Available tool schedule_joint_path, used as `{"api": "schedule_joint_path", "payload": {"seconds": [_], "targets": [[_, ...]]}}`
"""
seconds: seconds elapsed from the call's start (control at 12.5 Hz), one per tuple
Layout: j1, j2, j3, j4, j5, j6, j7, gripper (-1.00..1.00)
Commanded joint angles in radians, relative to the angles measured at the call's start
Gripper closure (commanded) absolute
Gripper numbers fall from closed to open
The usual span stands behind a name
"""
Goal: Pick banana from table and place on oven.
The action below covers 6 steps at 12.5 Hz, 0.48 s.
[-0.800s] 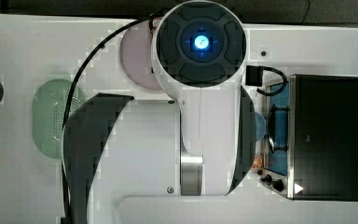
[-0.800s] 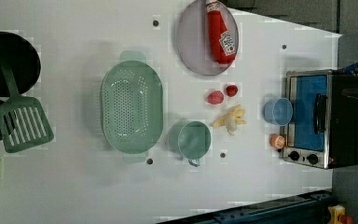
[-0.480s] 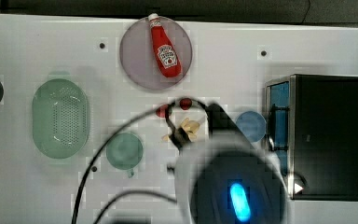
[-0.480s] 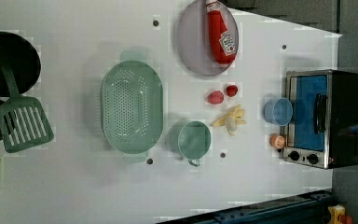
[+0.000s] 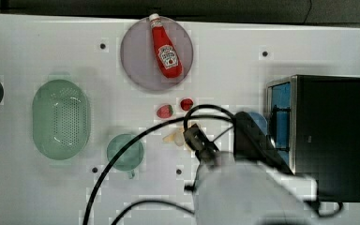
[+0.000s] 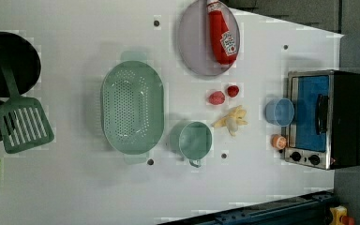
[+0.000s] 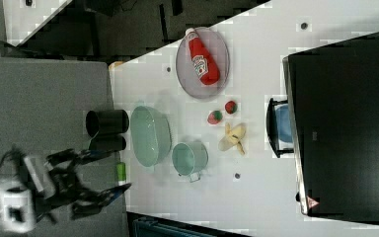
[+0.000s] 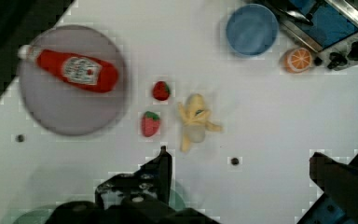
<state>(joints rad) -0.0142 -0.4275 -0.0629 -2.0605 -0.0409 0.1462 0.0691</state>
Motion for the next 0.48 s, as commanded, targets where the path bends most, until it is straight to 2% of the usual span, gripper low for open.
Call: {"api": "schedule_joint_path", "payload": {"seconds": [0.08, 0.48], "targets": [[0.003, 0.148, 0.003, -0.099, 0.016, 0.119, 0.010, -1.00], [0.005, 0.283, 0.009, -0.266, 0.016, 0.455, 0.010, -1.00]]}}
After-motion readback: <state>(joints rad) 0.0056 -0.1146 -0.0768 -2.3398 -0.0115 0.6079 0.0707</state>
